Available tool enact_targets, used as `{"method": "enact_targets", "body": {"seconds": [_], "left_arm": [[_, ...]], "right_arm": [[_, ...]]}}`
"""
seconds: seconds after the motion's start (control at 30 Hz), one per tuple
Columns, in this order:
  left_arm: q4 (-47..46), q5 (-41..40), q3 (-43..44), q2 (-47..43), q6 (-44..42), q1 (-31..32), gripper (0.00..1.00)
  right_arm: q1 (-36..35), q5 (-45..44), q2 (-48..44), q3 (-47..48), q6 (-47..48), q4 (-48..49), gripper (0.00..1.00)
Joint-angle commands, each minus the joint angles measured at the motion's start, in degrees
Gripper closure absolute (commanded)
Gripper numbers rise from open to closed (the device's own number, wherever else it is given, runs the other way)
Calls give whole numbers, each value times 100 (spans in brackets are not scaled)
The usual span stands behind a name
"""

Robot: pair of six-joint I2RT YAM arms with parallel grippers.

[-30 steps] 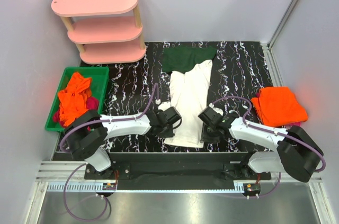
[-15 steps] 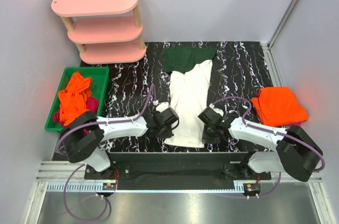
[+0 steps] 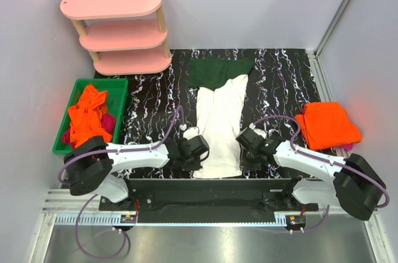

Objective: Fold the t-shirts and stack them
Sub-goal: Grab the bottom of the folded rectangular tshirt with both arms, then fold the folded rectangular tshirt in 1/3 of the way

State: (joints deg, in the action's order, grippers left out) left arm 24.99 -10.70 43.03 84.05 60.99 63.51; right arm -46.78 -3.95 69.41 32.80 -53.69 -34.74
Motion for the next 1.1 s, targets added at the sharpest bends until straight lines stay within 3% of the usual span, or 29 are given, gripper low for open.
{"method": "enact_targets", "body": {"seconds": [0.0,0.23,0.53,0.77,1.07], "left_arm": [[462,7,-198,-319,123,162,100],[621,-143,-172,-688,168,276,100],[1306,-1099,759,-969,-209,215,100],[1456,-1452,1945,-821,-1027,-628,100],[1438,-1365,3141,84,-2011,-1595,100]], "right_arm": [[-59,-264,-462,-89,-159,-498,100],[-59,-493,-981,69,-221,-762,100],[-59,-1072,-613,947,226,-771,100],[134,-1671,431,2474,974,-745,100],[1346,-1768,1179,3504,1651,-534,100]]}}
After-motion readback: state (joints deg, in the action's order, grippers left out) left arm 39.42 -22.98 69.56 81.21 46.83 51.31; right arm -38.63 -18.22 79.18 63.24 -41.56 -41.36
